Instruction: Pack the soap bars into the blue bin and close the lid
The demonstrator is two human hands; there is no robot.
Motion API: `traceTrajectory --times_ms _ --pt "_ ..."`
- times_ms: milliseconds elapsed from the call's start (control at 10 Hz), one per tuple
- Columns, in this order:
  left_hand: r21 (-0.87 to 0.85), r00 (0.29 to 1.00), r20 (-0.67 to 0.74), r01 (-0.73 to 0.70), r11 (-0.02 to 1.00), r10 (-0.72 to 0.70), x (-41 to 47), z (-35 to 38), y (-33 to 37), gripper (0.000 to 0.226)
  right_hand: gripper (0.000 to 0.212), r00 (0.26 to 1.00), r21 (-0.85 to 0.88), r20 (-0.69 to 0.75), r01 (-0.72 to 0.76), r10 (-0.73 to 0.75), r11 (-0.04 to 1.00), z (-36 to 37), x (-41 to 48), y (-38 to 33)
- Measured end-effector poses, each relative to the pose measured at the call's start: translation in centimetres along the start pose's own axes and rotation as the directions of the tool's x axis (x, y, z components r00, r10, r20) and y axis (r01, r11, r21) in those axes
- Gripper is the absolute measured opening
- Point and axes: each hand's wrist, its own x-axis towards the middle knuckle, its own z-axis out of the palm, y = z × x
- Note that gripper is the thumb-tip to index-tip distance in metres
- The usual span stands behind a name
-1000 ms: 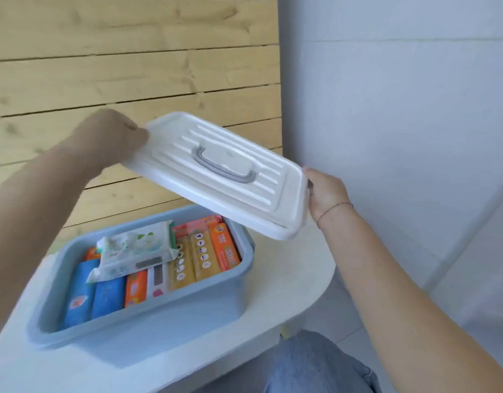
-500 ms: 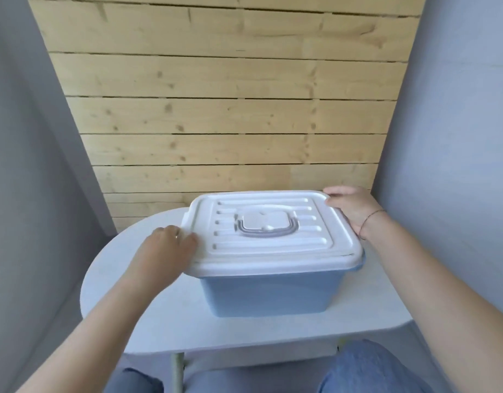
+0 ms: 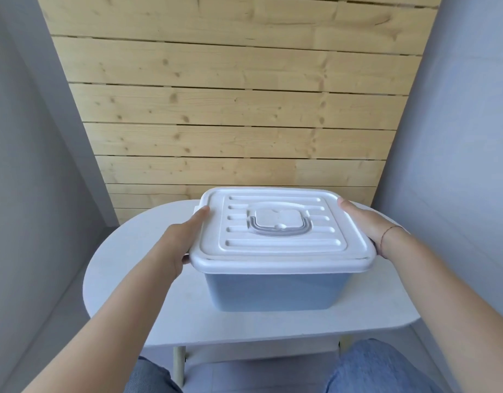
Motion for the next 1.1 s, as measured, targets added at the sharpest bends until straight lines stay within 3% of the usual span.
traceTrajectory --times_ms 100,200,300,400,500,600,700,800,900,1100 --pt "-0.012 0.995 0.085 0.045 0.999 -0.044 0.4 -0.5 -0.7 0.073 0.071 0.985 0.128 0.155 -0.097 0.076 0.987 0.1 -0.2 0.2" --pt "-0.130 0.934 0.337 0.175 0.976 -0.123 0.2 -1.1 -0.4 0.064 0.071 0.983 0.175 0.170 -0.101 0.071 0.979 0.1 -0.2 0.5" --pt "-0.160 0.923 0.364 0.196 0.967 -0.127 0.6 -1.6 0.1 0.061 0.068 0.996 0.139 0.081 -0.052 0.041 0.989 0.1 -0.6 0.3" --pt "-0.108 0.961 0.256 0.138 0.985 -0.106 0.5 -1.6 0.9 0.044 0.057 0.979 -0.063 -0.193 0.051 -0.062 0.997 0.2 -1.1 -0.3" --pt "-0.099 0.989 0.137 0.073 0.992 -0.059 0.4 -1.1 1.4 0.039 0.052 0.928 -0.331 -0.323 0.073 -0.185 0.941 0.6 -1.3 -1.3" --pt "0.068 0.996 -0.053 -0.063 0.996 0.067 0.3 0.4 1.1 0.046 0.054 0.927 -0.472 -0.318 0.029 -0.200 0.881 1.3 -1.2 -2.0" --pt "0.222 0.978 -0.137 -0.124 0.967 0.157 0.3 1.5 0.7 0.050 0.047 0.938 -0.506 -0.286 0.027 -0.197 0.862 1.7 -1.3 -2.2" --pt "0.353 0.978 -0.123 -0.117 0.928 0.170 0.0 1.5 1.1 0.044 0.042 0.940 -0.542 -0.267 0.034 -0.211 0.840 2.0 -1.4 -2.1" --pt "0.739 0.936 -0.080 -0.174 0.651 0.342 -0.4 1.9 1.3 0.037 0.033 0.935 -0.628 -0.245 0.047 -0.255 0.777 2.1 -1.6 -2.4" --pt "0.879 0.893 0.024 -0.232 0.415 0.449 0.0 2.5 1.5 0.039 0.042 0.915 -0.692 -0.293 -0.002 -0.279 0.722 2.9 -1.3 -2.7"
